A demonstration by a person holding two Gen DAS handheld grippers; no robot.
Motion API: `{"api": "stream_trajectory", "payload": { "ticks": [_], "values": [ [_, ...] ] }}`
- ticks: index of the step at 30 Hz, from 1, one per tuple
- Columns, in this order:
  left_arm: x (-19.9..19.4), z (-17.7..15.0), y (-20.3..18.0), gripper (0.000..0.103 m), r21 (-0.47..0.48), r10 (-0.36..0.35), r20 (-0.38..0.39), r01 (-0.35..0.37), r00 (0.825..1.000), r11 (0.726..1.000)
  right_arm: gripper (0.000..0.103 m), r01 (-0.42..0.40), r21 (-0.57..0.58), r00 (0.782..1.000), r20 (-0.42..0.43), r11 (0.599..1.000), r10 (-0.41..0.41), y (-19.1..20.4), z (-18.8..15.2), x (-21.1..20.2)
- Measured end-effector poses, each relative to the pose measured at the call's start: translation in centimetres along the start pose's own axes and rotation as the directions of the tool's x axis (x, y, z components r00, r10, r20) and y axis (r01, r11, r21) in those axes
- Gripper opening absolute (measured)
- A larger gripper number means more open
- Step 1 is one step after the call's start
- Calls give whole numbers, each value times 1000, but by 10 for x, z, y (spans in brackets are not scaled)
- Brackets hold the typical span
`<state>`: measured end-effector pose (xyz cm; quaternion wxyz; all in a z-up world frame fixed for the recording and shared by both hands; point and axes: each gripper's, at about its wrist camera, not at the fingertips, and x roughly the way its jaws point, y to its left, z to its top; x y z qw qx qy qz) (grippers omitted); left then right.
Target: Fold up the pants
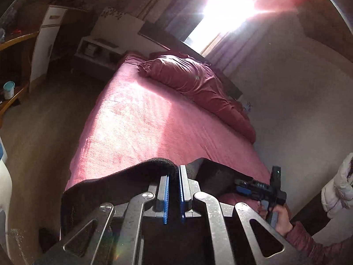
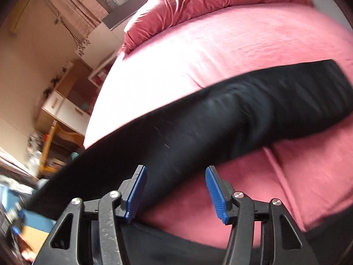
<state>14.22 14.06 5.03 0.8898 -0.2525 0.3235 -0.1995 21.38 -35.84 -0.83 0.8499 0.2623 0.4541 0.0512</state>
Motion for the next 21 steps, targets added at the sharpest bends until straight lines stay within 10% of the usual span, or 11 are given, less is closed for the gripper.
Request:
{"api": "stream_trajectory", "payload": {
  "ticks": [13, 17, 21],
  "values": [
    [-34, -32, -11, 7, 37, -47, -29, 49, 998, 998, 51, 42, 253, 997, -73, 967, -24, -12, 83, 76],
    [-34, -31, -7, 7, 37, -37, -43, 39, 998, 999, 9, 117, 220, 990, -99, 968, -98, -18, 93, 84],
    [-20, -8, 15, 7, -12, 32, -48, -32, 998, 999, 9, 64, 157, 997, -42, 986, -58, -8, 97, 56]
  ]
}}
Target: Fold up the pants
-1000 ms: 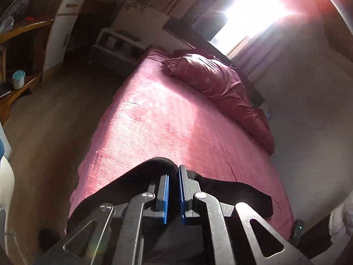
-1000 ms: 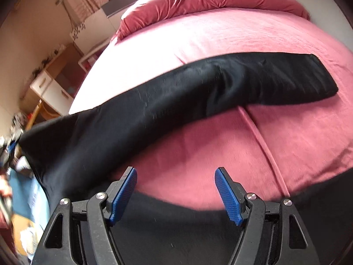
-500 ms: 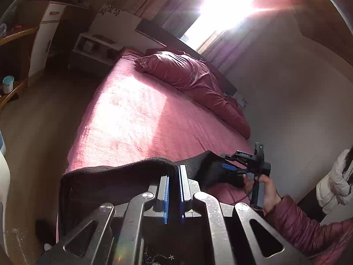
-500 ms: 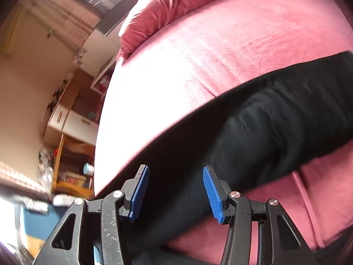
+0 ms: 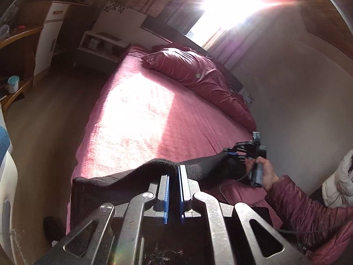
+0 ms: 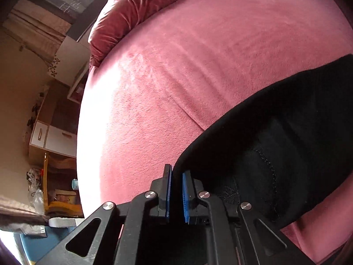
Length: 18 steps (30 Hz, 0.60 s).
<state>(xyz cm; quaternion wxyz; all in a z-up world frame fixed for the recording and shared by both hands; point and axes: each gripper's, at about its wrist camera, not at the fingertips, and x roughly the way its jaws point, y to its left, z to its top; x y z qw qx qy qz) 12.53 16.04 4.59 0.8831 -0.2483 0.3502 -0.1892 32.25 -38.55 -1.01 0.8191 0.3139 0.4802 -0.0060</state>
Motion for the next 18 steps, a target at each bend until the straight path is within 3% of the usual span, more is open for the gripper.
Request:
{"api": "stream_trajectory", "payload": {
  "ticks": [4, 10, 14, 18],
  "values": [
    [23, 52, 28, 7, -68, 102, 21, -100, 995, 993, 8, -94, -17, 994, 56, 995, 94, 10, 6, -43],
    [41, 111, 54, 7, -152, 163, 64, -152, 985, 977, 8, -233, -111, 959, 141, 966, 247, 20, -26, -116],
    [23, 103, 44, 7, -119, 136, 97, -124, 986, 985, 8, -276, -160, 942, 149, 948, 300, 3, -71, -147],
    [1, 59, 41, 7, -95, 121, 81, -113, 989, 989, 8, -289, -166, 943, 121, 943, 310, -28, -123, -158]
  ]
}}
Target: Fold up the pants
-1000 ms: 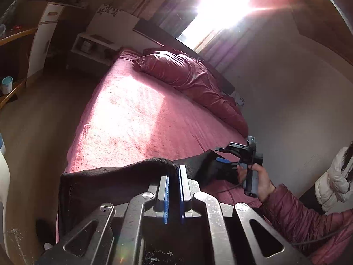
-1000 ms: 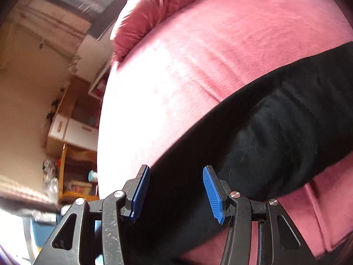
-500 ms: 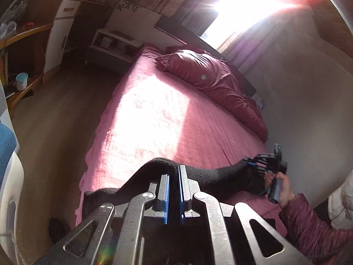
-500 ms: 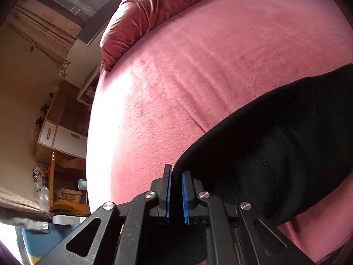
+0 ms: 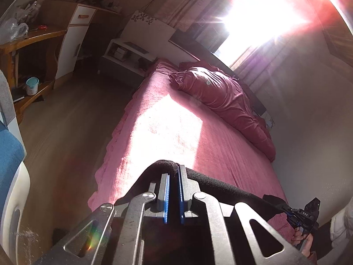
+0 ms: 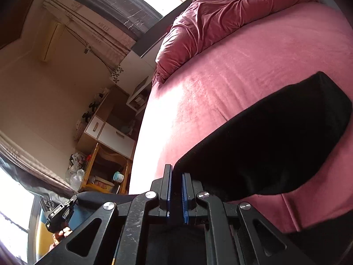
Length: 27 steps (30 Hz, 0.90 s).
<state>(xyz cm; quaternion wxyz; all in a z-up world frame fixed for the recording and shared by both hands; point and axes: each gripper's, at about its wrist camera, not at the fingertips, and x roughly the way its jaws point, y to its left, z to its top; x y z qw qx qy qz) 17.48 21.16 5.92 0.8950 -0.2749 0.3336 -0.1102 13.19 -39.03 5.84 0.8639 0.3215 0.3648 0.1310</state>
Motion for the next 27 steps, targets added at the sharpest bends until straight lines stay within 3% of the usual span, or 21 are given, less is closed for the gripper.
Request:
{"api": "stream_trajectory", "payload": {
  "ticks": [6, 12, 17, 19, 21, 25, 27],
  "values": [
    [-31, -74, 34, 7, -81, 8, -54, -12, 999, 997, 7, 34, 2, 996, -80, 999, -34, -25, -74, -15],
    [-29, -134, 71, 7, -167, 67, -151, -92, 986, 982, 7, 127, -12, 973, -192, 992, -127, -48, -141, -2],
    [-25, -163, 86, 8, -217, 82, -217, -130, 973, 967, 7, 196, -1, 953, -234, 981, -191, -70, -168, 15],
    [-31, -167, 94, 10, -288, 48, -216, -111, 975, 951, 7, 205, 0, 952, -233, 979, -199, -71, -171, 19],
    [-38, -172, 103, 28, -365, 23, -214, -102, 977, 925, 7, 215, -16, 949, -231, 976, -213, -69, -172, 23],
    [-50, -180, 118, 37, -497, -21, -197, -82, 980, 864, 7, 235, -56, 943, -228, 970, -241, -64, -174, 33],
    [-51, -186, 119, 38, -513, -20, -209, -92, 978, 854, 7, 236, -57, 943, -227, 970, -242, -64, -174, 36]
  ]
}}
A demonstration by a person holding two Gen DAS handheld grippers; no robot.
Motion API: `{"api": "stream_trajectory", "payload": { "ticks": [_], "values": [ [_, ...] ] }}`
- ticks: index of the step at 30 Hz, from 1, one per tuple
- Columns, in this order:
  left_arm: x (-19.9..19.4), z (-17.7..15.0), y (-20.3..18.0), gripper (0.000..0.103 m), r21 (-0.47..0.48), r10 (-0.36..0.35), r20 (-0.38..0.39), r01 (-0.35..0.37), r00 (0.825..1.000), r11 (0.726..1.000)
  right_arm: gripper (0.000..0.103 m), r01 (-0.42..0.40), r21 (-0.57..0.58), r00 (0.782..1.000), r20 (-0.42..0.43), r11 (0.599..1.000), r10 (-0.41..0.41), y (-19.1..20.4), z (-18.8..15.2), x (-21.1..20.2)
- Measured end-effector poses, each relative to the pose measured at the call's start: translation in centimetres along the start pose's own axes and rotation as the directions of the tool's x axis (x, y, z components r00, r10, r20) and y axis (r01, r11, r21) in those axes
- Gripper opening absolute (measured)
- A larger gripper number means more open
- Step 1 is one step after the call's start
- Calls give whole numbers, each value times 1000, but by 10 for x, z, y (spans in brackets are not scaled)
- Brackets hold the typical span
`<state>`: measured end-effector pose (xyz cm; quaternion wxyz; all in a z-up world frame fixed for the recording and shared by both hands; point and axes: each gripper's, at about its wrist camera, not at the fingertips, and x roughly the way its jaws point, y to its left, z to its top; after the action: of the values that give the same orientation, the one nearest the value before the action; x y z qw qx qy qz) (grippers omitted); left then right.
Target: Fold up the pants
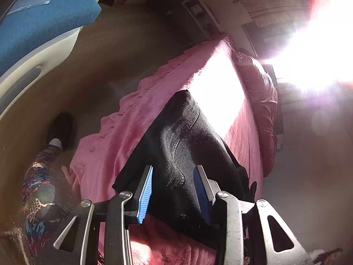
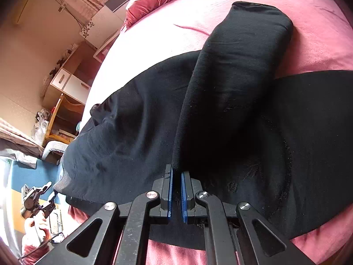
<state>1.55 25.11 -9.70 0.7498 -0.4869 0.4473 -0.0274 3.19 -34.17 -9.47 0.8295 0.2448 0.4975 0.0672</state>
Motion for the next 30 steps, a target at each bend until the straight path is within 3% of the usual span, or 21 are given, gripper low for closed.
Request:
{"api": "stream_trajectory", "payload": {
  "ticks": [8, 11, 16, 23, 30],
  "values": [
    [3, -10, -5, 34, 20, 60, 13, -61, 998, 998, 7, 6, 9, 1000, 13, 1000, -6, 3, -1, -2],
    [1, -9, -22, 10, 111, 83, 30, -86, 996, 990, 7, -6, 1, 999, 36, 1000, 6, 4, 1, -14],
    [-15, -10, -47, 8, 224, 84, 72, -98, 994, 970, 7, -27, -39, 997, 78, 999, 30, 8, 1, -42],
    [3, -11, -15, 7, 184, 202, 28, -204, 979, 962, 7, 22, -21, 1000, -1, 1000, -22, -9, -21, -22],
    [1, -16, -12, 7, 201, 218, 24, -219, 976, 955, 7, 27, -28, 1000, 0, 999, -27, -10, -22, -24]
  ]
}}
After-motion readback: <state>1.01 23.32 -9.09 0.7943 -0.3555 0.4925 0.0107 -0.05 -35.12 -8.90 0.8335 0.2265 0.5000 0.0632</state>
